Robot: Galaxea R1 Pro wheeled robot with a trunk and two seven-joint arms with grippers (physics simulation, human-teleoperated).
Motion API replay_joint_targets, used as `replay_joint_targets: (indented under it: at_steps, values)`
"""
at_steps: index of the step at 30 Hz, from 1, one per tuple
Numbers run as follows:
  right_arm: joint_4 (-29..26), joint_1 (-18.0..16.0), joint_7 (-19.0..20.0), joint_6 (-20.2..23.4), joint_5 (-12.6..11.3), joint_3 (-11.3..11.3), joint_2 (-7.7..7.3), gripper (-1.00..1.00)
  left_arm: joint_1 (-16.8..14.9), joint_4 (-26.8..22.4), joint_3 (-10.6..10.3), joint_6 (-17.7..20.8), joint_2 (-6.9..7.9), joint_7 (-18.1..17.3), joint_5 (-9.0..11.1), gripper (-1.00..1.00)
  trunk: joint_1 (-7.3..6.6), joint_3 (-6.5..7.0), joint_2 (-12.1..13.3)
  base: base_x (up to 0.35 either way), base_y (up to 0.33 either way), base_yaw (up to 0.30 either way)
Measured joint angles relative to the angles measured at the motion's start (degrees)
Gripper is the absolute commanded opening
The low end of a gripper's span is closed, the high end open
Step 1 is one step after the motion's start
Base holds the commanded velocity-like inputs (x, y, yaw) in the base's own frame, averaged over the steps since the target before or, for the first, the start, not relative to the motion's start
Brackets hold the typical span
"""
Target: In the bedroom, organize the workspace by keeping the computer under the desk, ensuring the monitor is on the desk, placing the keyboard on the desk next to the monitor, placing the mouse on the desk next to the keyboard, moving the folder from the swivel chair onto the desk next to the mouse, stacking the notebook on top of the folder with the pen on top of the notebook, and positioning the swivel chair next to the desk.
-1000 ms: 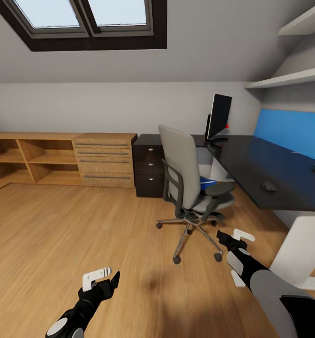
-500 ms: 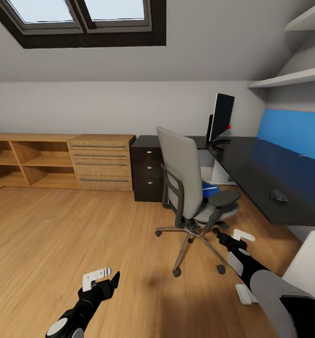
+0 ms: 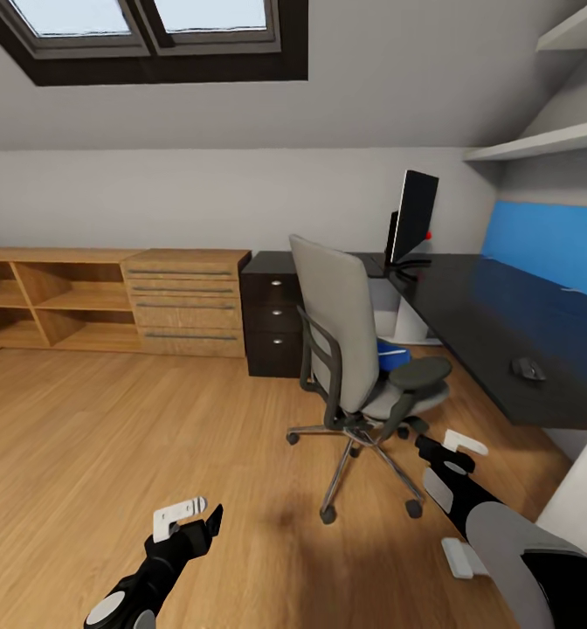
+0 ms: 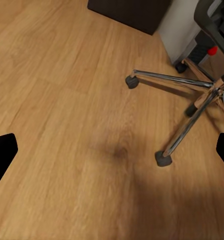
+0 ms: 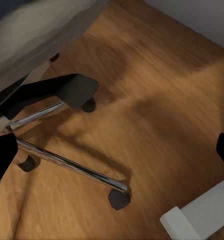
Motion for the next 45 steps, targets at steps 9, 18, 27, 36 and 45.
replay_joint_targets:
  at_steps: [9,18,27,36,45]
  values:
    - [-0.1,0.0,-0.1,-0.3,0.1,0.0,0.0,1.0,0.0,-0.1,0.0,0.0,0.0,0.0,0.0,1.0,1.98,-1.62,-3.6,0.0,0.0,0.0]
    - [-0.1,0.0,0.0,-0.5,0.7,-0.1,-0.01,1.0,0.0,-0.1,0.0,0.0,0.02,0.1,0.0,1.0,3.95,-3.23,-7.2,0.0,0.0,0.0]
    - [-0.2,0.0,-0.1,-2.3,1.0,0.0,0.06,1.0,0.0,-0.1,0.0,0.0,0.0,0.1,-0.1,1.0,4.2,-5.22,-7.3,0.0,0.0,0.0]
    - [0.0,0.0,-0.4,-6.5,3.4,-0.1,0.22,1.0,0.0,-0.1,0.0,0.0,0.0,0.1,-0.1,1.0,4.27,-5.9,-7.4,0.0,0.0,0.0]
    - [0.5,0.1,-0.6,-14.1,10.0,-0.1,0.27,1.0,0.0,0.0,-0.2,0.1,0.0,0.0,-0.1,1.0,4.27,-5.9,-7.4,0.0,0.0,0.0]
